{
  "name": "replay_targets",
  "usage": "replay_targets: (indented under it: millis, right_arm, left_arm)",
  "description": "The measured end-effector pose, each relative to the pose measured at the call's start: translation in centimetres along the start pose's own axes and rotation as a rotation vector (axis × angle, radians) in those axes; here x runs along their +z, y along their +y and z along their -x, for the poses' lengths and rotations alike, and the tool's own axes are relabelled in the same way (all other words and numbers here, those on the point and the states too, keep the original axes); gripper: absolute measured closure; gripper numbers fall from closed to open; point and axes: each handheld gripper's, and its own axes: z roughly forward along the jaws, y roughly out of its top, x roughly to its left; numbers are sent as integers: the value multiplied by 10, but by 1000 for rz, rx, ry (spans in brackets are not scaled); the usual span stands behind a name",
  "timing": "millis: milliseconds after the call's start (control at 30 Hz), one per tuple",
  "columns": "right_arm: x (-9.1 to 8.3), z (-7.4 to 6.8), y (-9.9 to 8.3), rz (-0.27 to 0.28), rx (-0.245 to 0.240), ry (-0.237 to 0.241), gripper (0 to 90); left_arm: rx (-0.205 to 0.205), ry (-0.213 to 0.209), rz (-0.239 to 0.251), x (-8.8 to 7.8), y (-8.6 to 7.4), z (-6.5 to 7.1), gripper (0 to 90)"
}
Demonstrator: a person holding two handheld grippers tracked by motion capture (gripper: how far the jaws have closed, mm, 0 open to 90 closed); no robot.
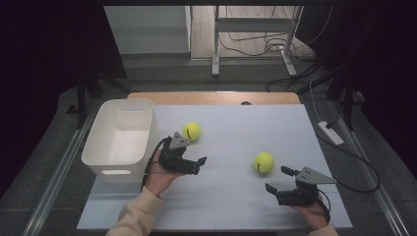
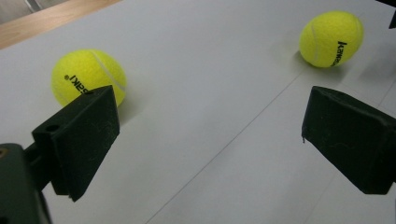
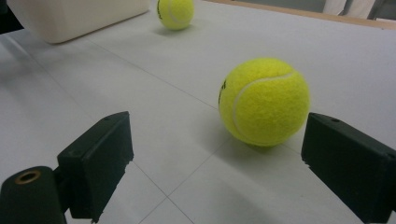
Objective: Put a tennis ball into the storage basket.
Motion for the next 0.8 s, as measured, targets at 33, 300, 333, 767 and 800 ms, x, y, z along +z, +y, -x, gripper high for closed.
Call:
replay_targets:
  millis: [33, 300, 333, 767, 800]
  right_arm:
    - [0, 0, 0, 1, 0, 1, 88]
    - [0, 0, 0, 0, -2, 3, 88]
    - [0, 0, 0, 0, -2, 3, 88]
    - [-1, -1, 0, -5, -3, 1, 88]
    - [-1, -1, 0, -5, -3, 2, 88]
  left_arm:
    - [-1, 2, -8, 3, 1, 0, 52]
    - [-9, 24, -29, 11, 6, -6, 50]
    - [-7, 25, -30, 11, 7, -7, 50]
    - [-3, 28, -33, 18, 17, -10, 50]
    - [-4, 28, -34, 19, 18, -10, 49]
